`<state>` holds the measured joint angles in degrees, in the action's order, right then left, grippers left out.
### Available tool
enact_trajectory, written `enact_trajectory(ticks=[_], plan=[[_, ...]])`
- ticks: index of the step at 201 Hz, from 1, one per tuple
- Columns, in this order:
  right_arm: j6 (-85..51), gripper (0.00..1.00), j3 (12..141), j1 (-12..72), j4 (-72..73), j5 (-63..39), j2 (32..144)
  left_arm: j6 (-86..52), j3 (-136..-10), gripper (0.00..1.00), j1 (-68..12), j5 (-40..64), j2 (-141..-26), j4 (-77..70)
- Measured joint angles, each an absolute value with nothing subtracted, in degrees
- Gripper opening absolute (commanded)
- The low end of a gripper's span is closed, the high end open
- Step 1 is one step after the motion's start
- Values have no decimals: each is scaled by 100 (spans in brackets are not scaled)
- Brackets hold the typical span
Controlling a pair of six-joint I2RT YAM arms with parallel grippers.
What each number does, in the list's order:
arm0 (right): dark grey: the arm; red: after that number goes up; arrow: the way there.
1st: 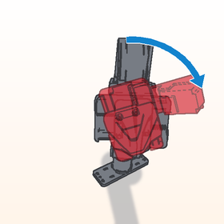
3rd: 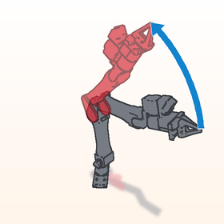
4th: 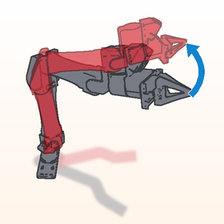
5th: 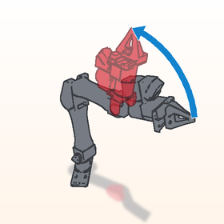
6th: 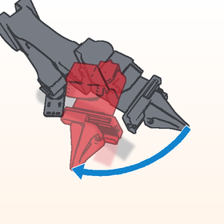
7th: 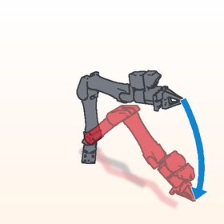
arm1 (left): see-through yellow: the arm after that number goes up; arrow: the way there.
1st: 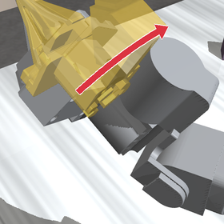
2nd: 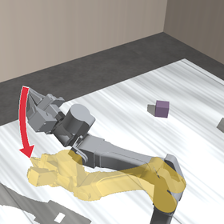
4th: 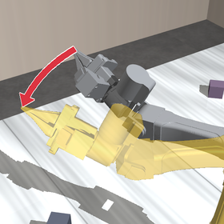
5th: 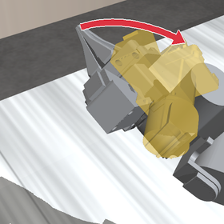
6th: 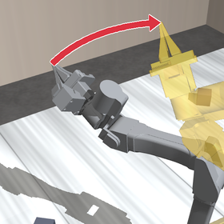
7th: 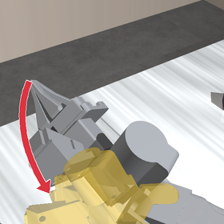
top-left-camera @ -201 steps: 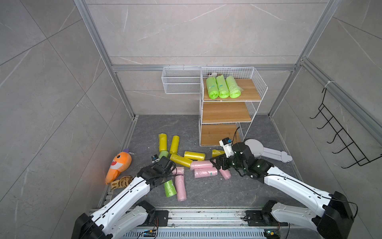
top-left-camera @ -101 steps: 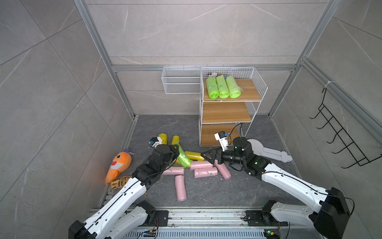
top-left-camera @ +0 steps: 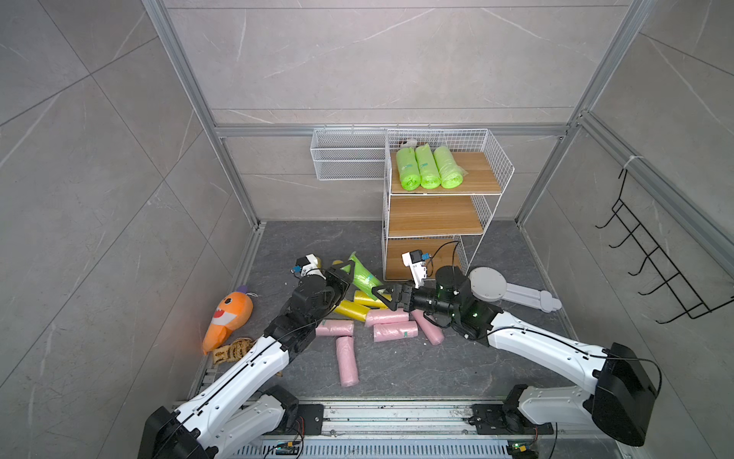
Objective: Sort the rolls of trash bags by color and place them on the shelf
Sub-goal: Pick up the roll of trash bags from the center of the board.
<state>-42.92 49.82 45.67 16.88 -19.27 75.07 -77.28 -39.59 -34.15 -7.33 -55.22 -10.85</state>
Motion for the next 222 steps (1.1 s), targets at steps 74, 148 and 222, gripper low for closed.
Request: enact_trajectory(ticks=[74,148,222], plan=[[-4298,79,4978,4576,2475,-1564,7758,-8283,-3682,28,-3424,-541,-5522,-1697],[-4423,55,4969,4591,2812,-1651,7931,-8613,-3625,28,-3446,-539,-5596,-2073],[-4401,32,4960,4589,2746,-1660,7902,-8799,-3511,62,-3446,-541,-5636,-2311]])
